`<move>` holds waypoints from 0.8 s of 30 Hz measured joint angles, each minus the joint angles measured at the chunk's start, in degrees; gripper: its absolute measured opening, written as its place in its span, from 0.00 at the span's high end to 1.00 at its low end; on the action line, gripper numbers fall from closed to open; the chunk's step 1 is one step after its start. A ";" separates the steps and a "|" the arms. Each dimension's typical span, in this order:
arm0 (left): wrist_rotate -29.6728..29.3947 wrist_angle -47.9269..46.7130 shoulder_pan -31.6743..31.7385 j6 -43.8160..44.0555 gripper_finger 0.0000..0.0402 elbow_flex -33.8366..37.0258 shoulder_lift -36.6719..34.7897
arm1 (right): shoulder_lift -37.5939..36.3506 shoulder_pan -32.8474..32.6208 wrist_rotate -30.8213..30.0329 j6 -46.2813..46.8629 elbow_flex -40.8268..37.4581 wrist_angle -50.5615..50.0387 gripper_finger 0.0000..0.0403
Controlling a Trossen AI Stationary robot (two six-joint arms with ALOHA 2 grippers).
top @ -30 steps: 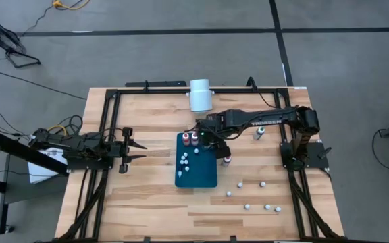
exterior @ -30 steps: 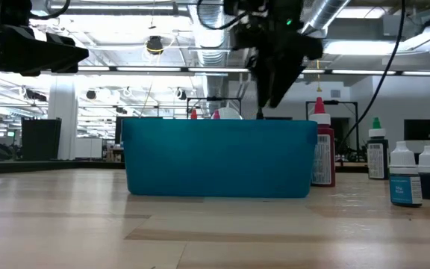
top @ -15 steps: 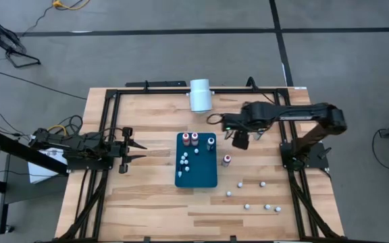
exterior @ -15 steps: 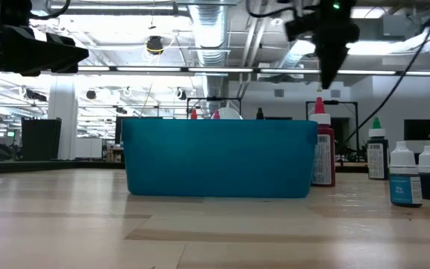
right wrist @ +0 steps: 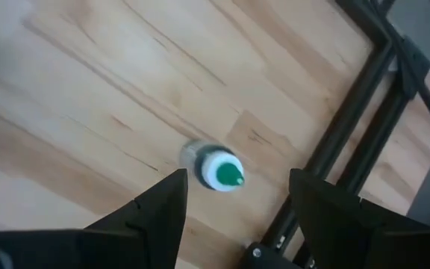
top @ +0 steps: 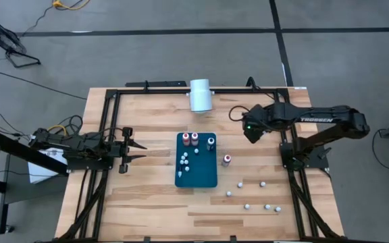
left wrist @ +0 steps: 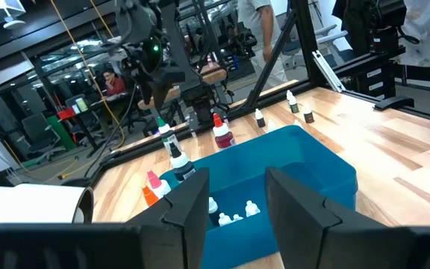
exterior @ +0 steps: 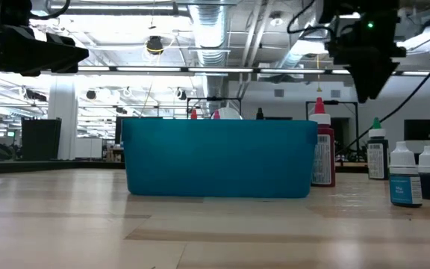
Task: Pick & Place food coloring
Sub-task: Put the large green food coloring bottle into the blue bin
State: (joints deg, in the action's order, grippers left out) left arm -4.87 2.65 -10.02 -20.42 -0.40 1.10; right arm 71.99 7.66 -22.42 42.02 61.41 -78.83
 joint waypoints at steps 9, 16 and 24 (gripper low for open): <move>0.01 -0.01 0.00 0.07 0.69 0.00 0.00 | -1.25 1.62 2.88 1.10 -5.40 2.91 0.44; -0.01 -0.01 -0.01 0.00 0.69 0.00 0.00 | -1.27 3.22 3.04 -0.46 -9.35 6.47 0.44; 0.01 0.00 -0.02 0.10 0.69 -0.02 0.00 | -1.27 5.95 3.65 -4.45 -13.30 11.43 0.44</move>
State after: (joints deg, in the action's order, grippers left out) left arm -4.86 2.65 -10.04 -20.32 -0.42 1.10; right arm 70.72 13.60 -18.77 37.57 48.11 -67.40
